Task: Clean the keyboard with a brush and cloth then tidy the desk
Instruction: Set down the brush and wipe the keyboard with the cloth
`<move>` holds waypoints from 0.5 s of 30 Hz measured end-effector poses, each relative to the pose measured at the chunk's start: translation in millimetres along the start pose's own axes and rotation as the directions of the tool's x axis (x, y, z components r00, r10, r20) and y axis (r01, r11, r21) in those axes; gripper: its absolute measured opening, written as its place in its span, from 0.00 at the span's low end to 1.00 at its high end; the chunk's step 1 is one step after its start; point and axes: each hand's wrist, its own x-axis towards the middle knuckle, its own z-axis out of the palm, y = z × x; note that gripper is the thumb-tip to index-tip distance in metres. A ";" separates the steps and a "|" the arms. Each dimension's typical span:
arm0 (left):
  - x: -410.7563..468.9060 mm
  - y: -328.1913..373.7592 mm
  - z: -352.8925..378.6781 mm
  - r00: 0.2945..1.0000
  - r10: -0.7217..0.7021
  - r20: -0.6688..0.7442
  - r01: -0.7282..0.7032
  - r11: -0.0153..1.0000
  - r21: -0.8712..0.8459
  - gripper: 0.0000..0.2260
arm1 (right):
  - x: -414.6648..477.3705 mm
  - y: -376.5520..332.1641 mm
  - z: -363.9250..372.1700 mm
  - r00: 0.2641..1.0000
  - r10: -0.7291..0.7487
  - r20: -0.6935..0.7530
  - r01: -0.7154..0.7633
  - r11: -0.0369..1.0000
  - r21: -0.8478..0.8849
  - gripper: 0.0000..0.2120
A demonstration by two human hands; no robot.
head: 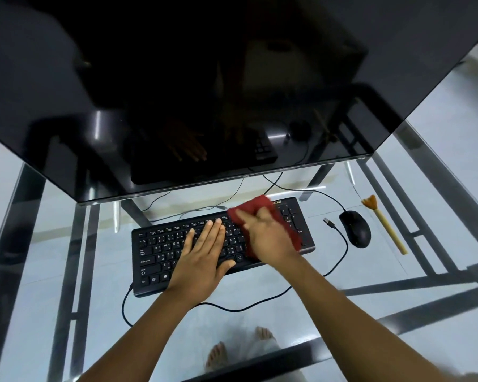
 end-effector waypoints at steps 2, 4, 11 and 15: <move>0.3 -0.5 -0.4 1.000 0.000 0.007 0.001 1.000 -0.010 0.33 | -13.2 1.4 -0.7 0.986 -0.162 0.045 0.162 0.987 -0.001 0.26; 0.7 -0.4 -1.6 1.000 -0.001 0.000 0.001 1.000 -0.019 0.33 | -11.9 28.6 -5.8 0.996 -0.083 -0.044 0.080 0.995 -0.057 0.25; 0.0 0.1 -1.1 1.000 -0.017 -0.004 0.017 1.000 -0.025 0.33 | -30.2 25.5 2.4 0.972 0.062 -0.228 -0.069 0.997 -0.025 0.22; 0.3 0.7 -2.9 1.000 -0.009 0.000 0.009 1.000 -0.029 0.33 | -51.1 23.7 4.9 0.965 -0.261 0.038 0.263 0.958 -0.116 0.28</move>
